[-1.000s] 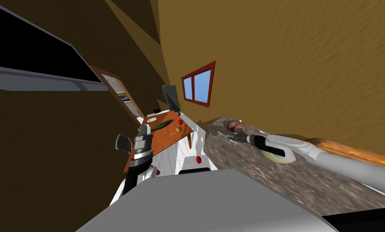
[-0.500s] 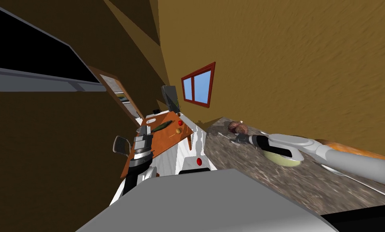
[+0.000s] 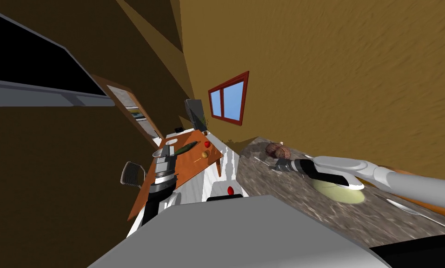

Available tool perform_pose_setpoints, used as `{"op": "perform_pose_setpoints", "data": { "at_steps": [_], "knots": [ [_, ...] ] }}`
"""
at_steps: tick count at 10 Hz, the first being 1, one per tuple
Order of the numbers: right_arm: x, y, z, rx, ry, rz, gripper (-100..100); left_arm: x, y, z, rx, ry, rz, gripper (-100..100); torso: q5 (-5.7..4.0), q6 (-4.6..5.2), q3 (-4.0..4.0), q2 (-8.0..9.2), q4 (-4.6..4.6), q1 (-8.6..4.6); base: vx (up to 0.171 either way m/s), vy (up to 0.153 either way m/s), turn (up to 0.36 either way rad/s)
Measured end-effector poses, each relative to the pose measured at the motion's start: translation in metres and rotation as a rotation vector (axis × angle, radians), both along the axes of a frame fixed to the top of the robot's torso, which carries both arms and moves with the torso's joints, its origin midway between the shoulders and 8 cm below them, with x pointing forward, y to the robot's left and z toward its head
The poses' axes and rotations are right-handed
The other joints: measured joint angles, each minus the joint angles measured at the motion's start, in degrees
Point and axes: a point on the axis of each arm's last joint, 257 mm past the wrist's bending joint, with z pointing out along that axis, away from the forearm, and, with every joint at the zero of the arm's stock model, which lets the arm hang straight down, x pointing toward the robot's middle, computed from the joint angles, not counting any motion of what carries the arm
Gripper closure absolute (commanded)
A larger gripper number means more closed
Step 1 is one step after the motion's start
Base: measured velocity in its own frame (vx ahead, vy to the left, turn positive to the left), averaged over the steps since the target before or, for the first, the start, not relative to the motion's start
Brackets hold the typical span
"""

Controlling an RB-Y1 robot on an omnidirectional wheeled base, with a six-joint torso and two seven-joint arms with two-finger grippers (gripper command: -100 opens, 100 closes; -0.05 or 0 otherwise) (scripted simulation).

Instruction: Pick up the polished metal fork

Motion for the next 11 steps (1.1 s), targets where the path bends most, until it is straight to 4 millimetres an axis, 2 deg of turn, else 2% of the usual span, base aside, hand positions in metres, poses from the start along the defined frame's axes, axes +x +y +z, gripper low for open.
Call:
{"op": "perform_pose_setpoints", "data": {
  "at_steps": [6, 7, 9, 11],
  "knots": [
    [-0.066, -0.004, -0.028, -0.048, 0.18, 0.046, -100, 0.0, 0.0, 0.0, 0.0, 0.0, 0.0, 0, -0.01, -0.01, -0.03, -0.05, -0.01, -0.04, 0.165, 0.001, -0.049],
    [-0.084, -0.006, -0.036, -0.055, 0.225, 0.052, -100, 0.0, 0.0, 0.0, 0.0, 0.0, 0.0, 0, 0.0, 0.01, -0.08, -0.15, -0.03, -0.03, 0.187, 0.017, -0.05],
    [-0.11, -0.009, -0.039, -0.066, 0.289, 0.063, -100, 0.0, 0.0, 0.0, 0.0, 0.0, 0.0, 0, 0.01, -0.02, -0.05, -0.06, -0.02, 0.03, 0.13, 0.025, -0.03],
    [-0.127, -0.014, -0.045, -0.074, 0.336, 0.069, -100, 0.0, 0.0, 0.0, 0.0, 0.0, 0.0, 0, 0.01, -0.01, 0.05, 0.1, 0.02, -0.01, 0.08, 0.004, -0.022]
  ]
}}
